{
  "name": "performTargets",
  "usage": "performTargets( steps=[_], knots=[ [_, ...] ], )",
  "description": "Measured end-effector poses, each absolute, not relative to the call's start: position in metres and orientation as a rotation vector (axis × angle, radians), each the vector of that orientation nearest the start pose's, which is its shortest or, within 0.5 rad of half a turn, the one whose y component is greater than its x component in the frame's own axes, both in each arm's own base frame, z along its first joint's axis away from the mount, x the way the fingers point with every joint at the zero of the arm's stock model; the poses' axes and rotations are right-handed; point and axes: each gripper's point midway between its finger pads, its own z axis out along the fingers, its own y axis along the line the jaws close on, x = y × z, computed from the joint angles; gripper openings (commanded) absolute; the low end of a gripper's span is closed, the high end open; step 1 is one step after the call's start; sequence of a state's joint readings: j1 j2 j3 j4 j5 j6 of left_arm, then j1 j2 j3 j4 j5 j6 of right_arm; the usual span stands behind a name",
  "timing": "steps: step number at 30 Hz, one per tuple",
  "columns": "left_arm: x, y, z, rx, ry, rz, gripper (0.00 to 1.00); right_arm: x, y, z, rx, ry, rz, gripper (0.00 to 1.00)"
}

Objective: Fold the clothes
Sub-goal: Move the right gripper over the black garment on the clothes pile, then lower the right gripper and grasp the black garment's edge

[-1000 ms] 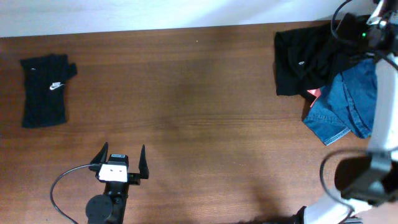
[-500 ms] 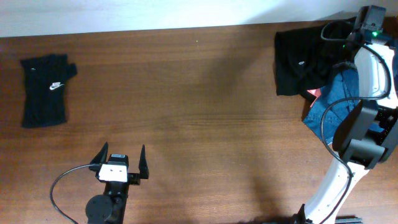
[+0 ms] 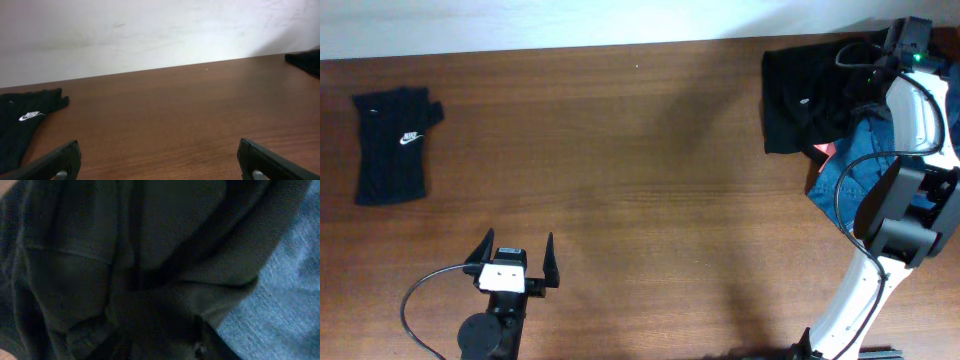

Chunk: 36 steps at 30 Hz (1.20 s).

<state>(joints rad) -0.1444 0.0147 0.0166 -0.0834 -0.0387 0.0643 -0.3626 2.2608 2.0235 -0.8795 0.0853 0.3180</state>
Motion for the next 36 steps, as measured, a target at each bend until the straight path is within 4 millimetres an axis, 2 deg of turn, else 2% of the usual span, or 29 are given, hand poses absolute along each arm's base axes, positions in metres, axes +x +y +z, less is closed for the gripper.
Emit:
performTargets(
  steps=[1,3,5,14,18,25,29,31,36],
  knots=[
    [0.244,-0.029,0.158,0.142,1.646,-0.029,0.99,0.505,-0.208,0.097,0.928,2.529,-0.129,0.27],
    [0.244,-0.029,0.158,0.143,1.646,-0.029,0.99,0.503,-0.208,0.096,0.928,2.540,-0.131,0.12],
    [0.244,-0.029,0.158,0.143,1.646,-0.029,0.99,0.500,-0.208,0.094,0.935,2.549,-0.134,0.04],
    [0.244,-0.029,0.158,0.143,1.646,-0.029,1.00,0.495,-0.206,0.096,0.950,2.565,-0.133,0.04],
    [0.244,-0.029,0.158,0.142,1.646,-0.029,0.99,0.492,-0.205,0.114,0.932,2.556,-0.135,0.04],
    [0.244,-0.029,0.158,0.143,1.646,-0.029,1.00,0.489,-0.201,0.191,0.868,2.443,-0.133,0.04],
    [0.244,-0.029,0.158,0.142,1.646,-0.029,0.99,0.482,-0.185,0.238,0.792,2.383,-0.132,0.04],
    [0.244,-0.029,0.158,0.142,1.646,-0.029,0.99,0.480,-0.169,0.264,0.723,2.352,-0.128,0.04],
    [0.244,-0.029,0.158,0.142,1.646,-0.029,0.99,0.472,-0.099,0.332,0.446,2.273,-0.104,0.04]
  ],
)
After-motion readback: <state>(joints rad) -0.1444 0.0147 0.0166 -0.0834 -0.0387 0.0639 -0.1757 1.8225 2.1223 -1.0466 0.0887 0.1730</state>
